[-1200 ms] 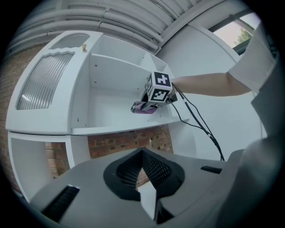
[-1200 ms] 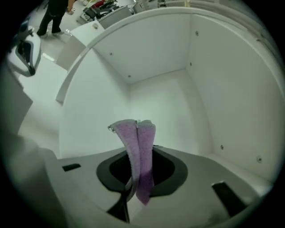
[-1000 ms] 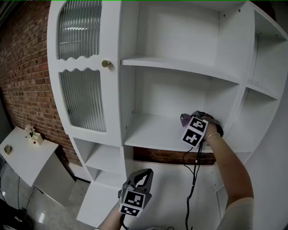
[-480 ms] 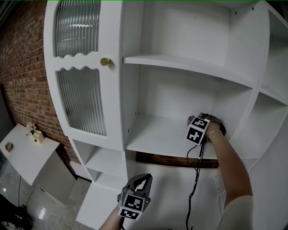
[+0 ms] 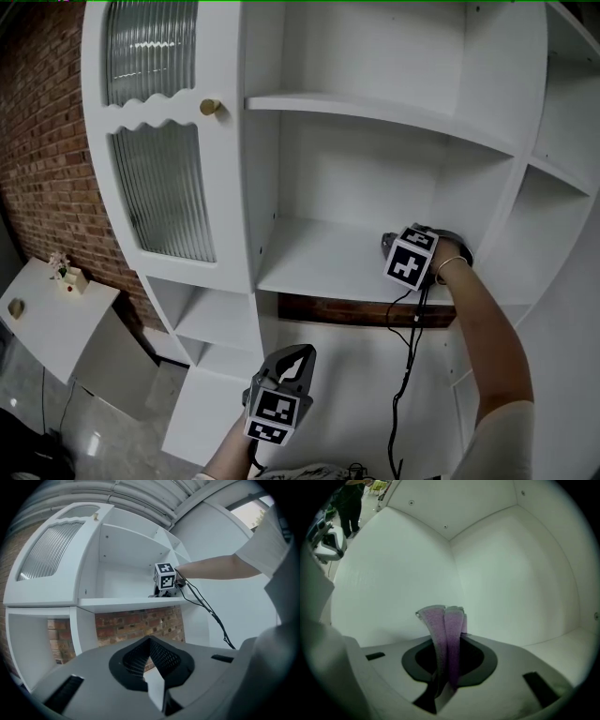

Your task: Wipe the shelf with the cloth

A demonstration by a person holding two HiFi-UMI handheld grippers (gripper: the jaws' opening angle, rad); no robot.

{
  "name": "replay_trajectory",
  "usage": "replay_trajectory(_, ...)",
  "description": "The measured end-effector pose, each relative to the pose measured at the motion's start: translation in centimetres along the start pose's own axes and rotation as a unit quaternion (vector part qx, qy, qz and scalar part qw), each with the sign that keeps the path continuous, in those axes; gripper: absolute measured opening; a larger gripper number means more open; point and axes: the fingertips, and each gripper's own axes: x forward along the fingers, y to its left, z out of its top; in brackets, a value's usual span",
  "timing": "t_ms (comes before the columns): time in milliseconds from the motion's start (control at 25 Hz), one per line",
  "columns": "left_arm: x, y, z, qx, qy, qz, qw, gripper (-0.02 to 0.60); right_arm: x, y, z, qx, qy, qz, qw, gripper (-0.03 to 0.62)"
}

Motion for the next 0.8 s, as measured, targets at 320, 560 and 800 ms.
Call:
replay_trajectory(320, -1.1, -1.8, -1.1, -0.006, 0.011, -0.014, 0.9998, 0.014, -5.8, 5.0, -1.0, -0.033, -0.015, 0.014, 0.999, 0.081)
replay_trajectory(560, -2.3, -3.7, -1.6, -0.012, 0.022, -0.029, 0.9993, 0.015, -9.8, 8.3, -1.6, -0.054, -0.023, 0.014, 0.998, 0.081)
replay_trajectory(800, -3.7, -4.3, -1.3, -0.031, 0.011, -0.023, 0.9992, 0.015, -12.5, 10.4, -3.0, -0.05, -0.023, -0.003, 0.998, 0.081)
